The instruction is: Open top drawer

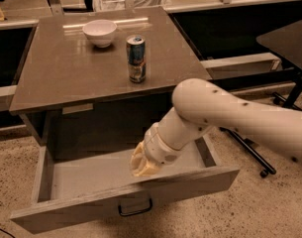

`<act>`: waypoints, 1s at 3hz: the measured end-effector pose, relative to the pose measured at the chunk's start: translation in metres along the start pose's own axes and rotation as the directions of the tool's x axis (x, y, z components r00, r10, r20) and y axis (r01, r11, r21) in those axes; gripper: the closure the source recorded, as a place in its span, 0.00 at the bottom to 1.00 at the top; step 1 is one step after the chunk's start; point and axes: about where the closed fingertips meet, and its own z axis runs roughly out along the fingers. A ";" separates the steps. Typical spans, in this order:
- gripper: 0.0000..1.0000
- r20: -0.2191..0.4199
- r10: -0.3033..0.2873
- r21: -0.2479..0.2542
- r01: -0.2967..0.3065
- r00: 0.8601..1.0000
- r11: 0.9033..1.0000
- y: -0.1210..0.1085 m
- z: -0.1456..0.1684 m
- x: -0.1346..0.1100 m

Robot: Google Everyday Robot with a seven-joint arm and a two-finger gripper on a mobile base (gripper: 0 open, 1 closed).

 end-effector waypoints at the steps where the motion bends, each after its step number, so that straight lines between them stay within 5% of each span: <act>1: 1.00 0.089 -0.054 0.219 0.033 0.995 0.975 -0.008 -0.049 -0.014; 2: 0.82 0.087 -0.060 0.286 0.033 0.994 0.958 0.000 -0.072 0.009; 3: 0.59 0.080 -0.062 0.282 0.037 0.995 0.959 0.001 -0.071 0.010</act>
Offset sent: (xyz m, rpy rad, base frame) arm 0.0076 -0.0088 0.0400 0.1227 -0.1370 -0.0652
